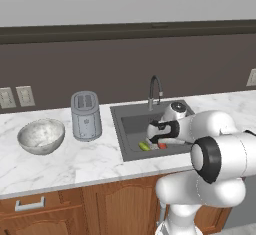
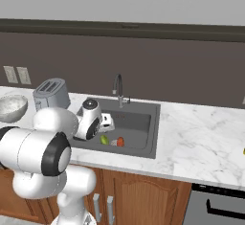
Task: Remove the sweet potato and mango from the sink. Then move the bowl and cup from the counter to the sink for washing.
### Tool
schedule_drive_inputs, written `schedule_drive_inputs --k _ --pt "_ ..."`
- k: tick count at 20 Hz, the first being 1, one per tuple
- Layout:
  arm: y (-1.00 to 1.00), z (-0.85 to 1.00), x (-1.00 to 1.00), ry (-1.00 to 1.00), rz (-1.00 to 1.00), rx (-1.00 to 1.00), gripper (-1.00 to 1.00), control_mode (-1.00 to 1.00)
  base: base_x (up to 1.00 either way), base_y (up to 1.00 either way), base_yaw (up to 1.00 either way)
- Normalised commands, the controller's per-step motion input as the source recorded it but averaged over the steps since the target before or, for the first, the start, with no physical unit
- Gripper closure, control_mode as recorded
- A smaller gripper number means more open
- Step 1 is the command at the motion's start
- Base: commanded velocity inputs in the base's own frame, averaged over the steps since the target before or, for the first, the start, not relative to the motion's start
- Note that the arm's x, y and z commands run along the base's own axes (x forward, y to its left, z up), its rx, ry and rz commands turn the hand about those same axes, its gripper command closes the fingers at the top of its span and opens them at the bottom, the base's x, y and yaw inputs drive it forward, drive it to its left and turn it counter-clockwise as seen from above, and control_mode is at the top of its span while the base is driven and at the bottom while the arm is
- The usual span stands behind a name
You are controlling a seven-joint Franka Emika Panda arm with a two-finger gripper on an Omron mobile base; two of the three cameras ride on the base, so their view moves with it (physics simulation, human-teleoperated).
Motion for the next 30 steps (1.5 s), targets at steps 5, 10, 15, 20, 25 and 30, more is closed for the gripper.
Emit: schedule_drive_inputs --k 5,10,15,20,25,30 --pt "-0.05 -0.02 0.03 0.0 0.01 0.12 -1.0 -1.0 0.0 0.0 0.0" --pt "0.0 -0.01 0.05 0.0 0.0 0.1 -1.0 -1.0 0.0 0.0 0.0" --pt "0.0 -0.03 0.03 0.0 0.0 0.05 -1.0 -1.0 0.0 0.0 0.0" --pt "0.0 -0.05 0.04 0.0 0.0 0.01 -1.0 -1.0 0.0 0.0 0.0" --pt "0.0 -0.04 0.07 0.02 0.0 0.0 -1.0 -1.0 0.0 0.0 0.0" --pt "0.0 -0.05 0.07 0.01 0.0 0.0 -1.0 -1.0 0.0 0.0 0.0"
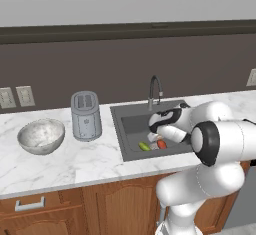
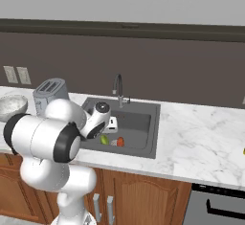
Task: Remove the sweet potato and mango from the sink. Then move the bowl and cup from the counter to the sink for washing.
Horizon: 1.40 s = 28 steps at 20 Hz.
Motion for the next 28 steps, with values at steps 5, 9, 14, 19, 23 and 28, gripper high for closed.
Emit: schedule_drive_inputs --k 5,9,14,19,23,28 --pt "0.0 -0.08 0.08 0.02 0.0 0.0 -1.0 -1.0 0.0 0.0 0.0" --pt "0.0 -0.1 0.06 0.05 0.0 0.0 -1.0 -1.0 0.0 0.0 0.0" --pt "0.01 -0.11 0.06 0.03 0.0 0.0 -1.0 -1.0 0.0 0.0 0.0" --pt "0.02 -0.1 0.09 0.02 0.0 0.0 -1.0 -1.0 0.0 0.0 0.0" --pt "0.03 -0.11 0.08 0.0 0.0 0.0 -1.0 -1.0 0.0 0.0 0.0" --pt "0.02 -0.13 0.09 0.0 0.0 -0.01 -1.0 -1.0 0.0 0.0 0.0"
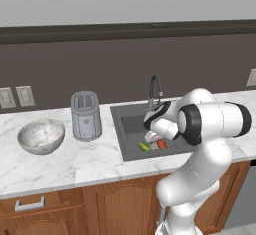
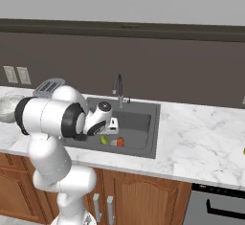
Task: Remove the sweet potato and mango from the sink. Then move the bowl and cup from the counter to the sink for washing.
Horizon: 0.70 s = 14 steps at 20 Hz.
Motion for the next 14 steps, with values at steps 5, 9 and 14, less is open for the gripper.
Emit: schedule_drive_inputs --k 5,9,14 --pt "0.02 -0.15 0.08 0.0 0.01 -0.01 -1.0 -1.0 0.0 0.0 0.0" --pt "0.01 -0.14 0.07 0.0 0.01 0.0 -1.0 -1.0 0.0 0.0 0.0" --pt "0.0 -0.13 0.07 0.0 0.01 0.0 -1.0 -1.0 0.0 0.0 0.0"
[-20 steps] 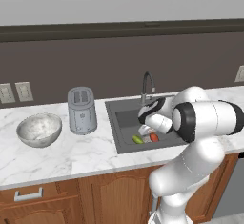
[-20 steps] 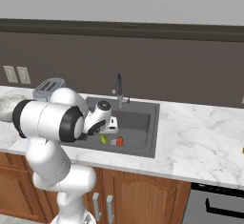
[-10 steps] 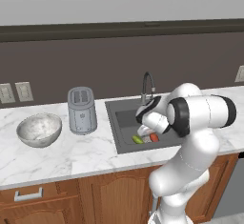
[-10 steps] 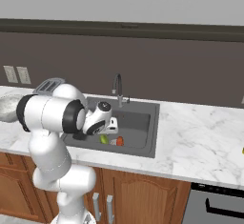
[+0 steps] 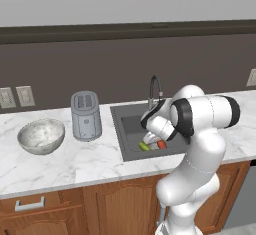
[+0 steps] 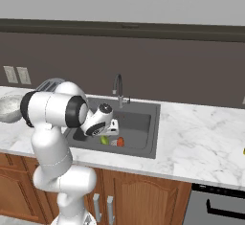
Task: Remove the sweet potato and mango from the sink. Then move the bowl and cup from the counter to the sink for washing.
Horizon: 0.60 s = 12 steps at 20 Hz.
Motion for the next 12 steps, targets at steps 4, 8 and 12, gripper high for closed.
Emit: schedule_drive_inputs --k 4,8,12 --pt "0.03 -0.13 0.08 0.0 0.01 0.0 -1.0 -1.0 0.0 0.0 0.0" --pt "0.02 -0.13 0.09 0.0 0.01 0.0 -1.0 -1.0 0.0 0.0 0.0" --pt "0.01 -0.12 0.11 0.0 0.01 0.0 -1.0 -1.0 0.0 0.0 0.0"
